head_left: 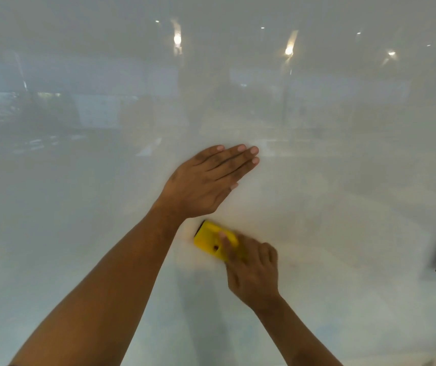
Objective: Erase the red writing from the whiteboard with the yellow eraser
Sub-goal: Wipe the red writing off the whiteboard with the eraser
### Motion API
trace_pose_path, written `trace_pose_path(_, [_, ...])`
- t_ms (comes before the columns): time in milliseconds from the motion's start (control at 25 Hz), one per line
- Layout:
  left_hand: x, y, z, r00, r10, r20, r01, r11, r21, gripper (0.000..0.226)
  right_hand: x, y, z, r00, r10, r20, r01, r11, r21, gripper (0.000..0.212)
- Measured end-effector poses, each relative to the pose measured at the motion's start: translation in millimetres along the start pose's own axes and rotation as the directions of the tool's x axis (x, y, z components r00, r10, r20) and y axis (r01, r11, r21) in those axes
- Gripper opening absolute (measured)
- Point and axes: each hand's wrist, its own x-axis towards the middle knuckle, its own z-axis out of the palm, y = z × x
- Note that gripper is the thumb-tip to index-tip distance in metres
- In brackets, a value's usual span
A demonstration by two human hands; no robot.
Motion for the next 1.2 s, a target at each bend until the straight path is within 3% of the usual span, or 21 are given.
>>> trace_pose_path(40, [-1, 0, 0, 1.000, -0.021, -0.003, 0.021, 1.000, 0.005, 0.056, 3, -4, 3, 0.992, 0.124, -0.013, -0.123, 0.990, 0.062, 0.072])
trace_pose_path(80, [-4, 0, -1, 0.998, -0.055, -0.005, 0.055, 0.998, 0.006, 0.057, 0, -14, 6, 0.992, 0.123, -0.010, -0.122, 0.991, 0.060, 0.071])
trace_pose_path(120, [-7, 0, -2, 0.996, -0.094, -0.007, 0.094, 0.996, 0.004, 0.058, -8, -25, 9, 1.000, -0.023, 0.017, 0.022, 0.999, 0.043, 0.072])
trace_pose_path(200, [-18, -4, -5, 0.989, -0.148, -0.010, 0.148, 0.989, 0.009, 0.060, -11, -29, 8, 0.947, -0.312, 0.070, 0.313, 0.950, -0.006, 0.072])
trace_pose_path(240, [-23, -8, -6, 0.988, -0.153, -0.012, 0.153, 0.988, 0.017, 0.060, -4, -25, 9, 0.958, -0.283, 0.052, 0.284, 0.959, -0.015, 0.068])
trace_pose_path(320, [-33, -18, -12, 0.991, -0.137, -0.003, 0.137, 0.990, 0.024, 0.059, 13, -28, 11, 0.998, -0.035, -0.047, 0.038, 0.997, 0.064, 0.058])
trace_pose_path(360, [-35, -22, -14, 0.992, -0.123, 0.001, 0.123, 0.992, 0.021, 0.059, 15, -38, 13, 0.999, -0.008, -0.052, 0.011, 0.998, 0.059, 0.056])
trace_pose_path(400, [-39, -25, -17, 0.994, -0.111, 0.008, 0.111, 0.994, 0.020, 0.058, 11, -50, 14, 0.992, -0.122, -0.021, 0.123, 0.991, 0.050, 0.057])
trace_pose_path(480, [-48, -29, -19, 0.992, -0.122, 0.012, 0.121, 0.992, 0.032, 0.058, 11, -54, 15, 0.897, -0.438, 0.052, 0.438, 0.899, 0.007, 0.062])
trace_pose_path(520, [-55, -32, -20, 0.989, -0.146, 0.007, 0.145, 0.988, 0.049, 0.058, 19, -50, 16, 0.895, -0.443, 0.040, 0.444, 0.896, -0.006, 0.063])
trace_pose_path(600, [-65, -34, -21, 0.981, -0.195, -0.006, 0.195, 0.977, 0.082, 0.058, 42, -46, 17, 0.968, -0.246, -0.055, 0.249, 0.967, 0.051, 0.065])
trace_pose_path(640, [-67, -36, -22, 0.979, -0.206, -0.008, 0.206, 0.975, 0.085, 0.059, 46, -53, 17, 0.971, -0.234, -0.047, 0.236, 0.970, 0.061, 0.064])
trace_pose_path(680, [-68, -37, -24, 0.979, -0.203, -0.004, 0.203, 0.976, 0.077, 0.059, 42, -61, 17, 0.941, -0.338, -0.008, 0.337, 0.939, 0.063, 0.061])
trace_pose_path(760, [-69, -39, -26, 0.984, -0.178, 0.019, 0.176, 0.982, 0.064, 0.058, 34, -65, 17, 0.807, -0.589, 0.044, 0.587, 0.808, 0.042, 0.057])
trace_pose_path(800, [-70, -41, -27, 0.987, -0.159, 0.031, 0.156, 0.986, 0.064, 0.058, 38, -63, 17, 0.815, -0.579, 0.037, 0.578, 0.815, 0.022, 0.057])
trace_pose_path(880, [-72, -46, -29, 0.990, -0.131, 0.044, 0.128, 0.989, 0.071, 0.058, 50, -64, 22, 0.925, -0.379, -0.030, 0.380, 0.924, 0.037, 0.062])
trace_pose_path(920, [-72, -46, -30, 0.990, -0.132, 0.042, 0.128, 0.989, 0.079, 0.057, 49, -74, 26, 0.929, -0.370, -0.021, 0.371, 0.928, 0.041, 0.062])
trace_pose_path(1040, [-73, -42, -32, 0.987, -0.157, 0.042, 0.153, 0.985, 0.074, 0.058, 15, -93, 34, 0.736, -0.674, 0.070, 0.675, 0.738, 0.003, 0.050])
trace_pose_path(1080, [-76, -39, -31, 0.985, -0.172, 0.034, 0.169, 0.983, 0.076, 0.058, 11, -91, 35, 0.740, -0.669, 0.067, 0.671, 0.742, -0.009, 0.049])
trace_pose_path(1160, [-85, -33, -28, 0.976, -0.219, 0.000, 0.218, 0.973, 0.078, 0.058, 15, -88, 36, 0.895, -0.445, 0.030, 0.444, 0.895, 0.037, 0.050])
trace_pose_path(1200, [-89, -29, -27, 0.968, -0.250, -0.016, 0.251, 0.965, 0.072, 0.058, 15, -89, 35, 0.936, -0.345, 0.070, 0.341, 0.938, 0.062, 0.052])
